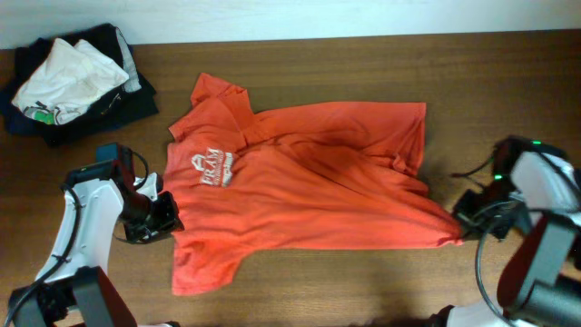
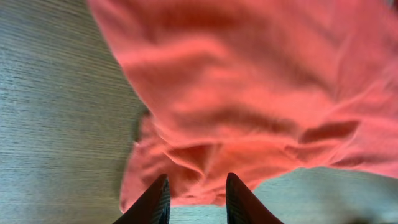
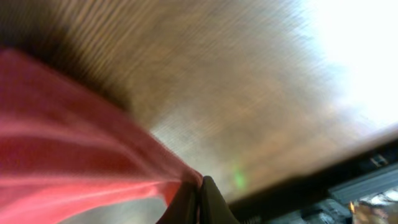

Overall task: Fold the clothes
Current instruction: 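Grasp the shirt's bottom corners with both grippers and pull outward, then release the shirt and move both grippers to its upper edges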

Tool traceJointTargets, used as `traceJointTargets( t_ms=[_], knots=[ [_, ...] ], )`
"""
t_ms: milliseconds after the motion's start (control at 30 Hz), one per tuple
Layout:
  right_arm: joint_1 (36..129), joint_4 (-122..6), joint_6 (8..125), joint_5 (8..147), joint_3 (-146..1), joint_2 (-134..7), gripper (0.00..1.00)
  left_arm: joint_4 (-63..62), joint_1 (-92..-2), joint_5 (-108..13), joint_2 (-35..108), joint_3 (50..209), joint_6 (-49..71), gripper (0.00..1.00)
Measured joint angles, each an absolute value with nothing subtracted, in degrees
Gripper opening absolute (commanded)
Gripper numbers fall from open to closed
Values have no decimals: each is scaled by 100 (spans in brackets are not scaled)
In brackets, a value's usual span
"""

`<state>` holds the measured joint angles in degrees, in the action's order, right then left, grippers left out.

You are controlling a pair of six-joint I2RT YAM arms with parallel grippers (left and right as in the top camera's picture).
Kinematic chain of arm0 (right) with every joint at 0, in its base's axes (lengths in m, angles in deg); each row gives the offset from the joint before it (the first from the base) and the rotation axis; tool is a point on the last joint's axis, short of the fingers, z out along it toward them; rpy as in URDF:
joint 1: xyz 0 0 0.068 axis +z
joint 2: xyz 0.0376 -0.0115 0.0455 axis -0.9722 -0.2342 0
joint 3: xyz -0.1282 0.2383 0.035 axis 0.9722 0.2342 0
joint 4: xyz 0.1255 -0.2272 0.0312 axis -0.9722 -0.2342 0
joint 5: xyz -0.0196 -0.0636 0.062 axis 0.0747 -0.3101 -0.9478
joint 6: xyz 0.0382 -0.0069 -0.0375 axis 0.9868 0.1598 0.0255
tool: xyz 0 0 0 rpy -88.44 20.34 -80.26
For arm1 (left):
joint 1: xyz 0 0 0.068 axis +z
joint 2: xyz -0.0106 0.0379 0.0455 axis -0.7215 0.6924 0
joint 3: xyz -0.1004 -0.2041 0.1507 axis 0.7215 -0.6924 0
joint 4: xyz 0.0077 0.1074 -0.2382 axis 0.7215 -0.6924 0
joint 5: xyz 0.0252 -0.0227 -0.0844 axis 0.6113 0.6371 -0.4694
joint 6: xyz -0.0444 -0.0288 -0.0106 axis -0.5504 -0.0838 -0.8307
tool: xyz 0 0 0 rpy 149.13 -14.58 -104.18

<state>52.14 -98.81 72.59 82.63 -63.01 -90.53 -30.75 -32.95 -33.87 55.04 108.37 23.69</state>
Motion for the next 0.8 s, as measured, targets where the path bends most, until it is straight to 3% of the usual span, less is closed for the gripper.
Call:
traceJointTargets(
  t_ms=[100, 167, 200, 233, 267, 300, 367, 467, 600, 800],
  knots=[
    [4631, -10292, 7329, 8287, -6480, -7997, 4, -3070, -3295, -3544, 5209, 10832, 2369, 32],
    [4285, -10456, 7338, 8289, -6500, -7035, 10, -3050, -3295, -3592, 4792, 10826, 2369, 42],
    [4224, -10499, 7276, 8285, -6515, -6626, 35, -3022, -3301, -3605, 4645, 10826, 2373, 47],
    [4220, -10552, 7213, 8280, -6522, -6331, 76, -2965, -3336, -3647, 4479, 10821, 2362, 54],
    [4220, -10633, 7187, 8259, -6524, -6049, 93, -2913, -3391, -3679, 4394, 10821, 2345, 61],
    [4220, -10746, 7150, 8259, -6526, -5724, 99, -2865, -3463, -3725, 4335, 10821, 2362, 65],
    [4220, -10821, 7005, 8127, -6526, -5394, 99, -2725, -3697, -3839, 4319, 10819, 2332, 74],
    [4220, -10805, 6782, 7791, -6524, -5416, 99, -2384, -4121, -3896, 4394, 10817, 2323, 74],
    [4220, -10528, 6538, 7478, -6524, -5713, 99, -1818, -4554, -3940, 4877, 10815, 2131, 73],
    [4392, -10130, 6092, 6809, -6529, -6548, 96, -607, -4569, -3937, 6083, 10806, 2028, 63]
  ],
)
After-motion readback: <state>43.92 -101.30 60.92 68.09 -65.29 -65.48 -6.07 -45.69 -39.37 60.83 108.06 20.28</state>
